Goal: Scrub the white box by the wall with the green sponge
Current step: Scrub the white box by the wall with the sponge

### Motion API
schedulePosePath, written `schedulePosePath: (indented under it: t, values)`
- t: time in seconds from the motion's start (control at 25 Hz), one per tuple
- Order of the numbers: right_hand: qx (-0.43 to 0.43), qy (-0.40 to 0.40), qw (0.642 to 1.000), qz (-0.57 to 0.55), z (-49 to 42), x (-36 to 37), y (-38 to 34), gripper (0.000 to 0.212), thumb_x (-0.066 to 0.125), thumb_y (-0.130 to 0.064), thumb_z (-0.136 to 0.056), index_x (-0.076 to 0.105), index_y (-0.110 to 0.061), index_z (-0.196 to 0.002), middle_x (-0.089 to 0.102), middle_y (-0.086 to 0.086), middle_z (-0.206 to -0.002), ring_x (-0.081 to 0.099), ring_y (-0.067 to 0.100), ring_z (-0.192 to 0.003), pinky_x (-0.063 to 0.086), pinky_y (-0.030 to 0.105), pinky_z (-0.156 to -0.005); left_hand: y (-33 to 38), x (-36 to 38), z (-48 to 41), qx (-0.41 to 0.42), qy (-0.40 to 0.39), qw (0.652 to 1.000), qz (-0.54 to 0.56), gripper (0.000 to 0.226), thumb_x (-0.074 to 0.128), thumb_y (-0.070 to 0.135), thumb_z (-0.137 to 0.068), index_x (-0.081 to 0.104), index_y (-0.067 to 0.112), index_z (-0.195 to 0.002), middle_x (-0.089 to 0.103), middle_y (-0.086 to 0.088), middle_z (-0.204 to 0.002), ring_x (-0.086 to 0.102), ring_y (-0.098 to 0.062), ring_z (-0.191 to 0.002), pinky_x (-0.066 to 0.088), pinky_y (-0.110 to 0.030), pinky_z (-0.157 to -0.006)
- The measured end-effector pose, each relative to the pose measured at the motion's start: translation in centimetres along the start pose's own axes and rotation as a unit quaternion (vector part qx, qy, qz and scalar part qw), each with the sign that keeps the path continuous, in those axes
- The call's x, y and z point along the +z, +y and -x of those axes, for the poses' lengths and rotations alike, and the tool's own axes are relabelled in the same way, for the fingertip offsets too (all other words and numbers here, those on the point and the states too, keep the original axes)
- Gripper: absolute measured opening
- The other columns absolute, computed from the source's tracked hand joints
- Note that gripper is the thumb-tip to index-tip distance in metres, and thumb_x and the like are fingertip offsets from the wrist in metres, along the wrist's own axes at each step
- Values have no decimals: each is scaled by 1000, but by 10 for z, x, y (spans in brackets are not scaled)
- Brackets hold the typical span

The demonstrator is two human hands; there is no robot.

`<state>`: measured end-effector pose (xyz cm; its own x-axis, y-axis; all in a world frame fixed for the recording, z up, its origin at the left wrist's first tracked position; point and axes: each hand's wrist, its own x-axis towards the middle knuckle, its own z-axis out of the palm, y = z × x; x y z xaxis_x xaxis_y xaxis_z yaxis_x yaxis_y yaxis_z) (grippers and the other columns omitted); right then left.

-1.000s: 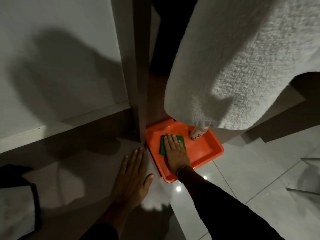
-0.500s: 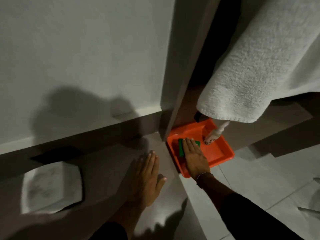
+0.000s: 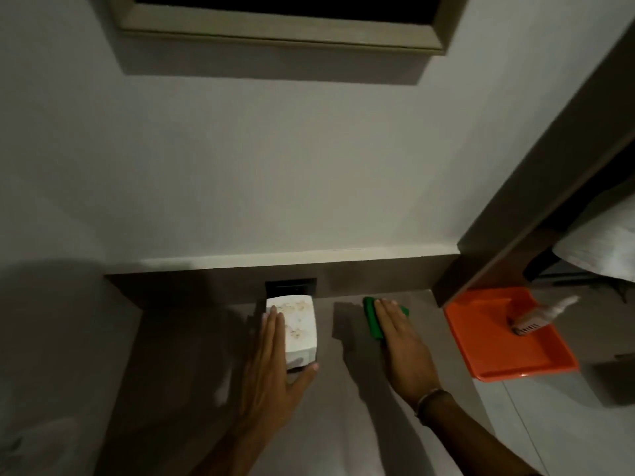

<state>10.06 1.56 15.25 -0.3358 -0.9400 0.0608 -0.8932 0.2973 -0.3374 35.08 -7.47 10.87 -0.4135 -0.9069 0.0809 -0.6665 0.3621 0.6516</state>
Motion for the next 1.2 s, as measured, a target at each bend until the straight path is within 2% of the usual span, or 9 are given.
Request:
schedulePosePath:
  t: [0.24, 0.52, 0.6, 0.72, 0.8, 0.92, 1.04, 1.12, 1.2]
  values:
    - [-64, -52, 996, 18, -42, 20, -97, 68, 45, -12, -102, 16, -25, -162, 18, 2, -170, 13, 23, -158, 26, 41, -125, -38, -16, -30, -107, -102, 986, 83, 156, 91, 71, -56, -10, 23, -165, -13, 0, -177, -13, -16, -162, -3, -45, -135]
    - [-109, -120, 983, 86, -58, 39, -118, 73, 22, -25, -90, 14, -25, -162, 18, 5, -170, 13, 30, -157, 28, 48, -125, -45, 22, -35, -157, -84, 927, 331, 143, 104, 26, -57, 8, 41, -162, 41, -3, -166, 44, -26, -150, 47, -45, -116]
    - [-95, -130, 981, 106, -66, 42, -121, 69, 27, -24, -94, 13, -25, -162, 15, 4, -171, 11, 29, -157, 28, 50, -125, -46, 27, -37, -158, -75, 925, 337, 139, 103, 29, -59, 11, 41, -162, 42, -4, -166, 45, -26, -149, 49, -49, -116]
    - [-132, -138, 976, 109, -75, 44, -137, 84, 63, -24, -93, 16, -22, -162, 15, 5, -170, 11, 28, -157, 21, 50, -128, -44, 30, -38, -161, -64, 929, 326, 136, 101, 32, -61, 13, 35, -164, 40, -6, -166, 42, -27, -150, 45, -52, -119]
    - [-193, -151, 963, 116, -59, 47, -141, 83, 63, -25, -90, 21, -22, -161, 22, 6, -169, 18, 28, -155, 18, 47, -127, -47, 35, -37, -145, -43, 947, 285, 122, 98, 24, -67, 21, 26, -163, 40, -10, -166, 40, -29, -152, 39, -54, -125]
    - [-245, -144, 952, 112, -15, 39, -115, 70, 38, -20, -94, 19, -30, -161, 23, 0, -168, 16, 21, -155, 16, 44, -124, -44, 38, -34, -141, -20, 950, 280, 99, 91, 11, -75, 35, 19, -156, 47, -12, -160, 45, -28, -149, 41, -47, -124]
    - [-186, -120, 969, 112, -36, 32, -100, 75, 45, -7, -94, 20, -30, -161, 19, -2, -168, 15, 20, -155, 27, 45, -125, -43, 32, -36, -153, -50, 926, 341, 118, 99, 22, -67, 28, 26, -161, 51, 8, -150, 55, -10, -135, 51, -32, -112]
    - [-132, -125, 979, 86, -74, 34, -125, 71, 46, -7, -98, 20, -27, -161, 17, 0, -170, 14, 23, -157, 17, 40, -128, -44, 28, -36, -150, -70, 925, 343, 129, 99, 33, -65, 16, 29, -164, 42, 12, -157, 44, -7, -143, 43, -30, -118]
    - [-158, -144, 972, 93, -89, 41, -154, 73, 55, -17, -98, 19, -25, -162, 16, 2, -170, 12, 25, -158, 7, 36, -125, -48, 31, -32, -146, -65, 934, 321, 117, 95, 38, -69, 24, 32, -162, 40, 15, -158, 39, -4, -145, 33, -16, -118]
